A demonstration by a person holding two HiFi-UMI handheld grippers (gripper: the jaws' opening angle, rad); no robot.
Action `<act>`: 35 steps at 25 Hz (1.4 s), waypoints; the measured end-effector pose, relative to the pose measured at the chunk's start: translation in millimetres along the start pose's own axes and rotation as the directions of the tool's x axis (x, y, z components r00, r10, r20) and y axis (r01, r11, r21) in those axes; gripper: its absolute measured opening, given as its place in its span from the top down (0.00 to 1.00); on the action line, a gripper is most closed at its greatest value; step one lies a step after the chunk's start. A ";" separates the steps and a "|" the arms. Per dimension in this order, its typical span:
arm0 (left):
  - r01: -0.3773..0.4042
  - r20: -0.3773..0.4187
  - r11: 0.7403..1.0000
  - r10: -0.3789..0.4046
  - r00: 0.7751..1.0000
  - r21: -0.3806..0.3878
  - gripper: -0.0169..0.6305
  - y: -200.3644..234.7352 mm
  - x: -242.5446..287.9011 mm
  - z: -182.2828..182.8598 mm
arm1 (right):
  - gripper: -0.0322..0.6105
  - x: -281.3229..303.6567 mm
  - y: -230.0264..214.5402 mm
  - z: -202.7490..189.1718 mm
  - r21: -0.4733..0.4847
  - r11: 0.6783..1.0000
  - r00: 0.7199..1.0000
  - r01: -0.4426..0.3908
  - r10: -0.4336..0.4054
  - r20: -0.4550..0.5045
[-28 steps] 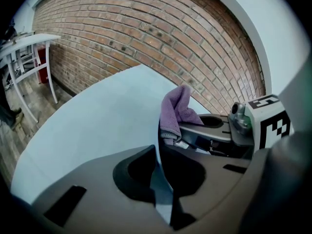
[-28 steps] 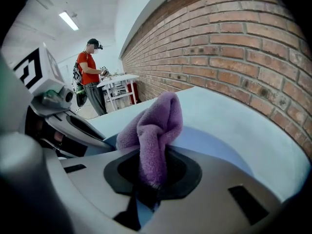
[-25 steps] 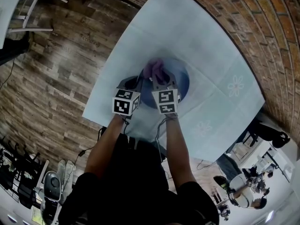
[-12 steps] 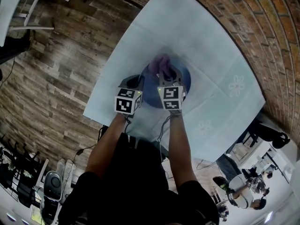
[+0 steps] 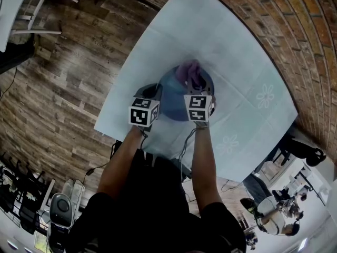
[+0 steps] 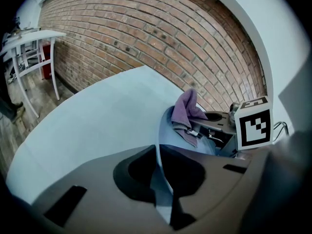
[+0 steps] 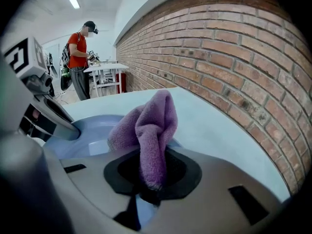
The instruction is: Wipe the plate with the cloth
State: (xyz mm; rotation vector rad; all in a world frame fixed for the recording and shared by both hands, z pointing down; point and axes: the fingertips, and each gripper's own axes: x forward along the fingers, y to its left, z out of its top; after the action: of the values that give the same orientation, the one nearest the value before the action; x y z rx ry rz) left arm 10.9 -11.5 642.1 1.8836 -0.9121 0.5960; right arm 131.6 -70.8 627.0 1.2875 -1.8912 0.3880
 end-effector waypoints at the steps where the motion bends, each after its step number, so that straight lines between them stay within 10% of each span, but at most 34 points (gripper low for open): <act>1: -0.002 0.001 1.000 0.002 1.000 0.000 0.90 -0.3 0.0 -0.3 | 0.83 -1.2 -3.2 -3.0 0.004 1.000 1.000 0.006 -0.006 -0.005; 35: -0.010 0.028 1.000 0.010 1.000 -0.022 0.90 -0.9 1.0 -1.0 | 0.84 -54.7 -28.5 -82.7 -0.205 0.973 0.934 0.108 -0.170 -0.315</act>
State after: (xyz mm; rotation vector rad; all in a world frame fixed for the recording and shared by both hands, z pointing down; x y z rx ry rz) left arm 12.2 -10.7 642.8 1.8730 -0.9432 0.5650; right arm 202.2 4.2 633.2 1.1452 -1.5062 0.3232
